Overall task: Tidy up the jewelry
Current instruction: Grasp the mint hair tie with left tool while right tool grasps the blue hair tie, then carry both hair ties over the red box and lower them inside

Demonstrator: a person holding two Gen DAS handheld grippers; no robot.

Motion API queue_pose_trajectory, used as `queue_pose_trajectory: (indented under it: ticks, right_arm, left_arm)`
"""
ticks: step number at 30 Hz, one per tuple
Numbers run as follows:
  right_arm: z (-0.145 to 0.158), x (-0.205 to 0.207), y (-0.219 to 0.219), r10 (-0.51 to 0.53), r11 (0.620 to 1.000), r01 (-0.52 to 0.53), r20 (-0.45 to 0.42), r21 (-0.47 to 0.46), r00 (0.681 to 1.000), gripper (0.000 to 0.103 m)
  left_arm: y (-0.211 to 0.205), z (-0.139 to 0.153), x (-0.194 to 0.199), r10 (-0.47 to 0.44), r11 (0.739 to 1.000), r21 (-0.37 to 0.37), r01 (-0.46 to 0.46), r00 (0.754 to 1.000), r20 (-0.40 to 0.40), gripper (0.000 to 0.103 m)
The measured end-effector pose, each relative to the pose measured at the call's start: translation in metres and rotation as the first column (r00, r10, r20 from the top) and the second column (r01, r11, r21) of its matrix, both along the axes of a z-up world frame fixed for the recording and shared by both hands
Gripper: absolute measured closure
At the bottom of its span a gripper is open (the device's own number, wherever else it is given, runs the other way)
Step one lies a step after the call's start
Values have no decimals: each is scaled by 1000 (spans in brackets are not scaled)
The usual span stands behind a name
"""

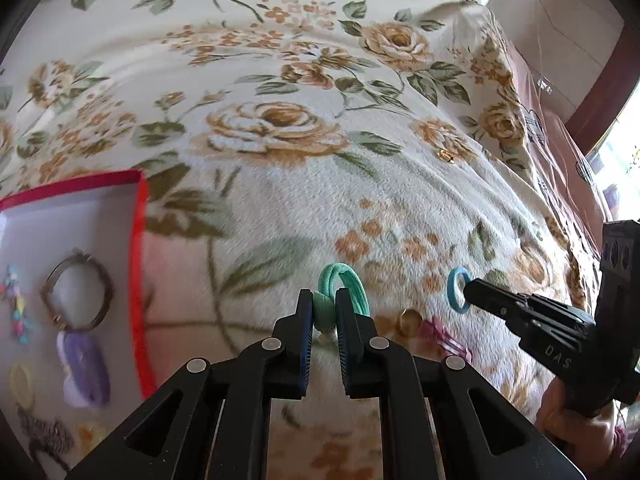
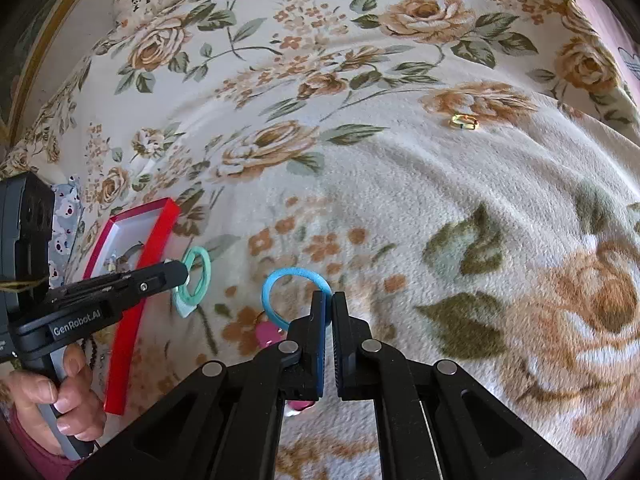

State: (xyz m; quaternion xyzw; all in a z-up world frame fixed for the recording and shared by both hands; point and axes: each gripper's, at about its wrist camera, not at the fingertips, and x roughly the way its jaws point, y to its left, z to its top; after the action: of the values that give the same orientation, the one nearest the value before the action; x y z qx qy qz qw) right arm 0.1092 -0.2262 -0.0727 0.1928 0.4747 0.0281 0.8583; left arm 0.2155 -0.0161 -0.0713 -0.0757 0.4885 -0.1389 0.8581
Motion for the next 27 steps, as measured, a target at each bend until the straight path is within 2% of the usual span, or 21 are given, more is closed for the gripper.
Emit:
queue_pose_trajectory:
  ticks: [13, 27]
  right_arm:
    - [15, -12, 26, 56, 998, -56, 25, 1, 998, 100]
    - [28, -19, 81, 170, 985, -170, 47, 4, 984, 100]
  left_arm:
    - [20, 34, -57, 4, 998, 68, -8, 998, 67, 93]
    - [70, 53, -107, 81, 995, 48, -85, 993, 84, 93]
